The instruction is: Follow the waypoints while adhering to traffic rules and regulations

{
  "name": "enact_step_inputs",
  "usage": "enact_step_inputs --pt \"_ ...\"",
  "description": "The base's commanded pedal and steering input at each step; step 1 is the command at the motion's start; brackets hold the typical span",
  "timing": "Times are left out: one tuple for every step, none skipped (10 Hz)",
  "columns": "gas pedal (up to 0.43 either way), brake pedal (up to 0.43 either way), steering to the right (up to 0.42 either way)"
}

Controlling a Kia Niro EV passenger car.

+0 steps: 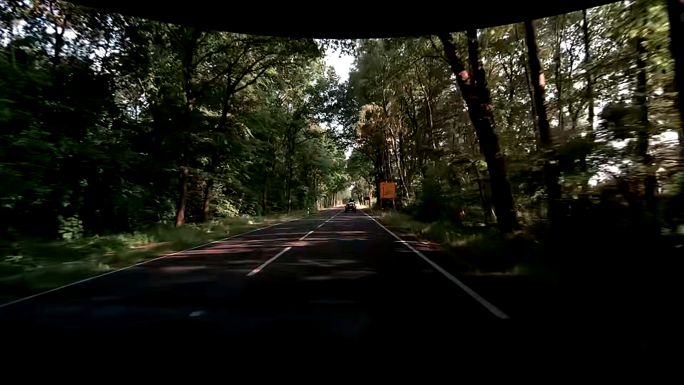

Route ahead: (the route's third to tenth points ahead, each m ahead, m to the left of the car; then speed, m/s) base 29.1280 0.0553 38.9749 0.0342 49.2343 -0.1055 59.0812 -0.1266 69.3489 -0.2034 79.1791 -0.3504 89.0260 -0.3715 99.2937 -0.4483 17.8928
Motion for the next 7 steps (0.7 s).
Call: enact_step_inputs --pt "0.11 0.0 -0.002" --pt "0.11 0.0 -0.002" --pt "0.11 0.0 -0.002" --pt "0.11 0.0 -0.002" --pt "0.11 0.0 -0.002" --pt "0.11 0.0 -0.002" --pt "0.11 0.0 -0.002"
